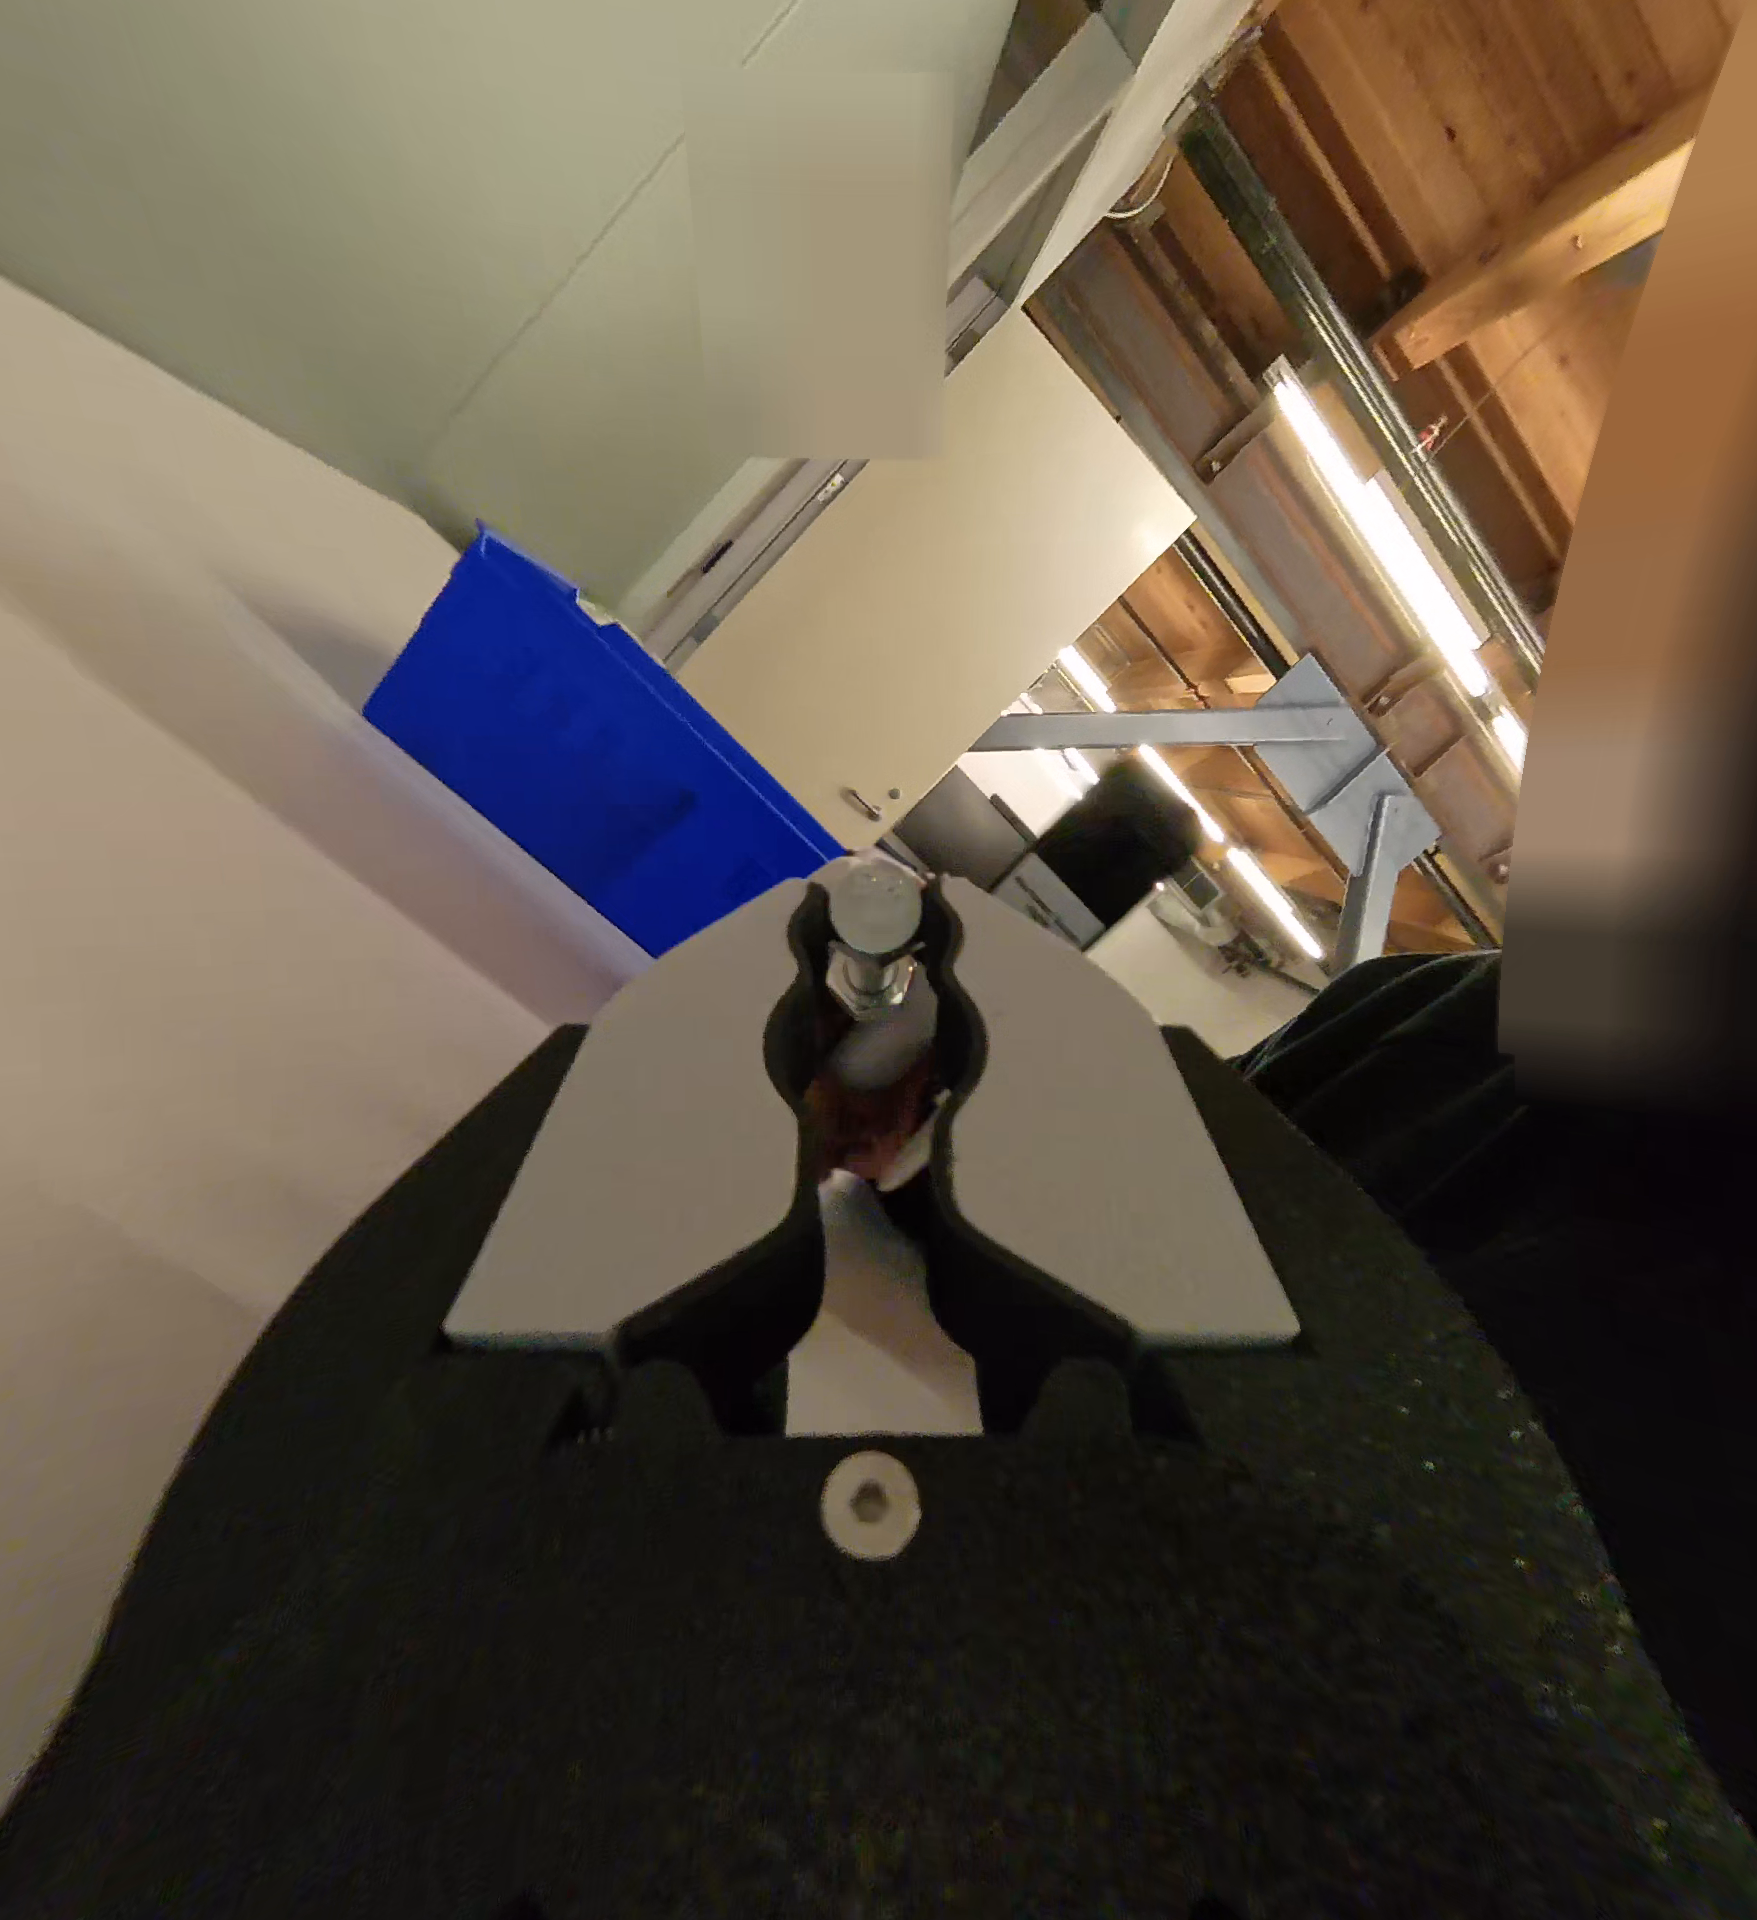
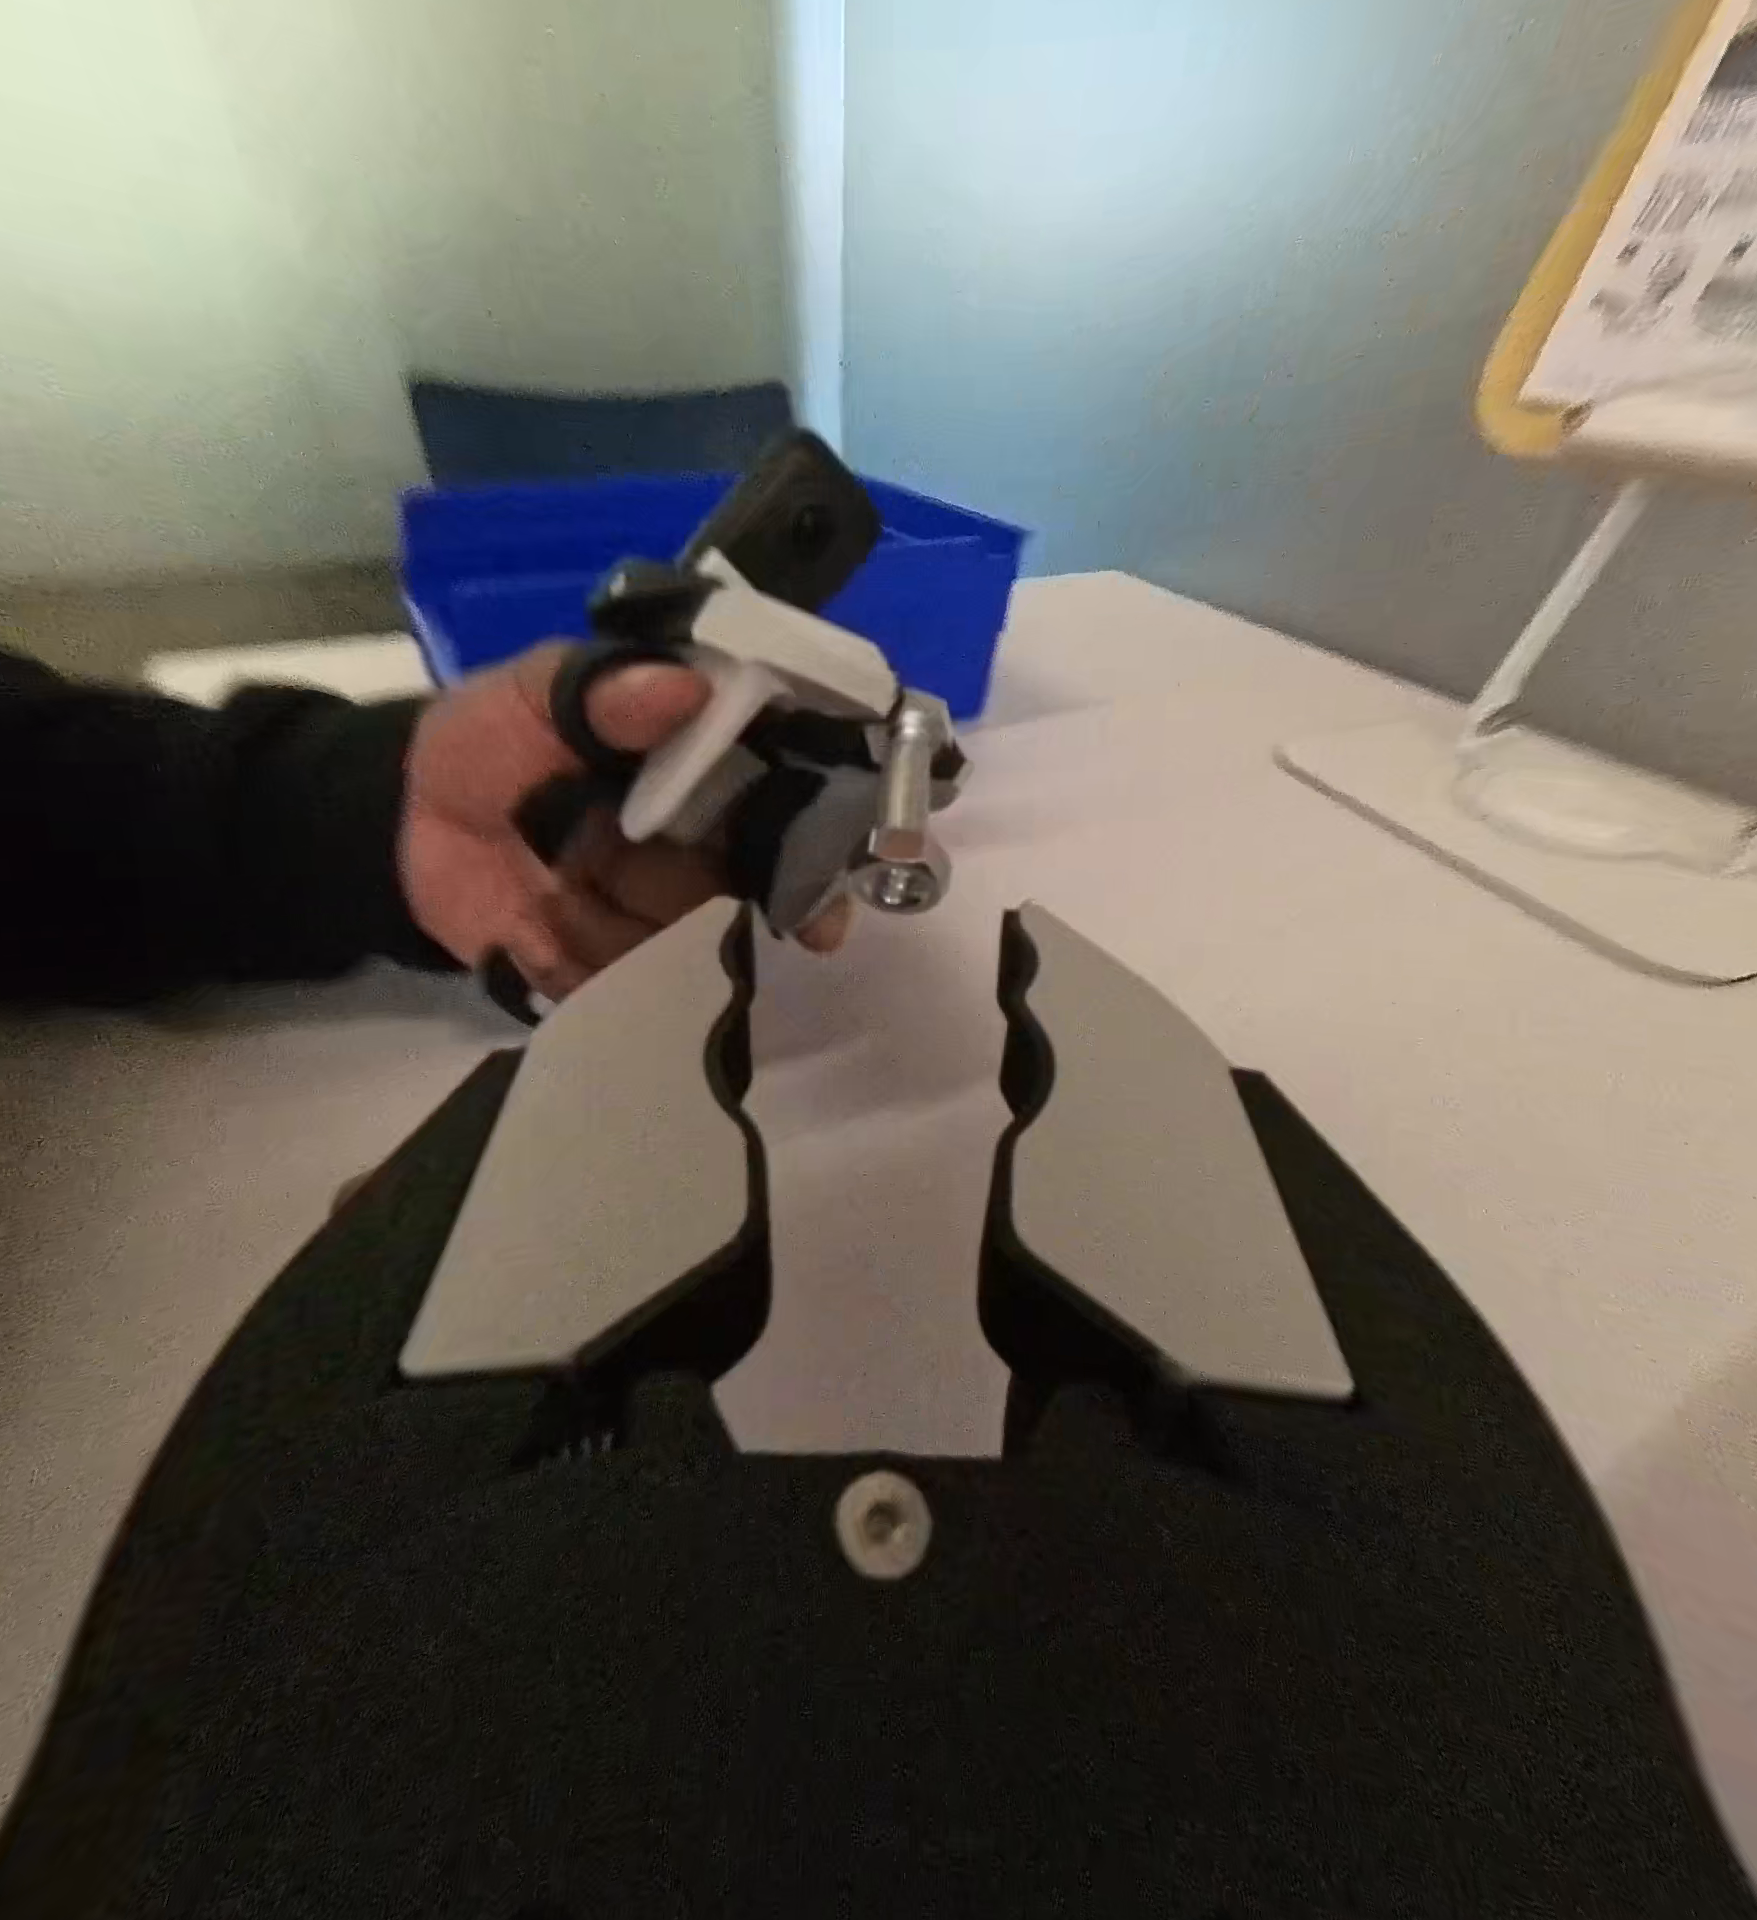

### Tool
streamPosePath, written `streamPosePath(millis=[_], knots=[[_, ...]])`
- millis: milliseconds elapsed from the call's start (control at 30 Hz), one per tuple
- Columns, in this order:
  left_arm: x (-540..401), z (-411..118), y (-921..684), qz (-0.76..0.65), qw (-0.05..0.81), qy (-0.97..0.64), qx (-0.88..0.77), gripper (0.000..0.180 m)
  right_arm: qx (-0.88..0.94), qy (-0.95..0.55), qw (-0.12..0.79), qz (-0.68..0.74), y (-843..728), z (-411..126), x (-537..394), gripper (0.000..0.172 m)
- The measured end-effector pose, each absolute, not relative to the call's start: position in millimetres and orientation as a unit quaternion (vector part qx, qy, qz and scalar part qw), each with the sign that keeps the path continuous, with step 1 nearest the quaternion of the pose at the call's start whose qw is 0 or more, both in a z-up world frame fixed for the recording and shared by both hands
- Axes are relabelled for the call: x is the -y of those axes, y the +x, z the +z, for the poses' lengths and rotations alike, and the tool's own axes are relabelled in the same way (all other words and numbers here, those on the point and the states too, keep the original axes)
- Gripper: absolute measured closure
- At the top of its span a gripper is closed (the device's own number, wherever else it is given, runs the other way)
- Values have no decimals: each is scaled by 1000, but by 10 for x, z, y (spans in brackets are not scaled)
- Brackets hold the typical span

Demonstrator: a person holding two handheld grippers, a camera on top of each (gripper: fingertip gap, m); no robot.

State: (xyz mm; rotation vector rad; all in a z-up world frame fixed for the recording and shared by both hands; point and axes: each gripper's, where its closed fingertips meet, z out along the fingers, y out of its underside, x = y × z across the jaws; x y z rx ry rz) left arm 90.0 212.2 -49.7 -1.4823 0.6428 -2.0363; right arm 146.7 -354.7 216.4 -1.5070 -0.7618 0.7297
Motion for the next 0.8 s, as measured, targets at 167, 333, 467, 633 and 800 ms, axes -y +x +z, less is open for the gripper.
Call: streamPosePath(millis=[167,333,467,633,800], knots=[[-2035,-462,938,-757,274,-535,-256,164,257,-665,562,419,1453,2181,3534,130],[-2014,-568,996,-745,247,-564,-258,164,332,-660,614,277,1496,2107,3501,154],[-2082,-610,956,-761,198,-582,-207,164,462,-576,674,11,1549,2067,3489,154],[-2178,-619,896,-760,207,-585,-192,164,489,-540,681,-69,1552,2102,3509,154],[-2174,-687,918,-726,228,-608,-228,163,380,-578,717,-88,2128,2863,3592,154]])
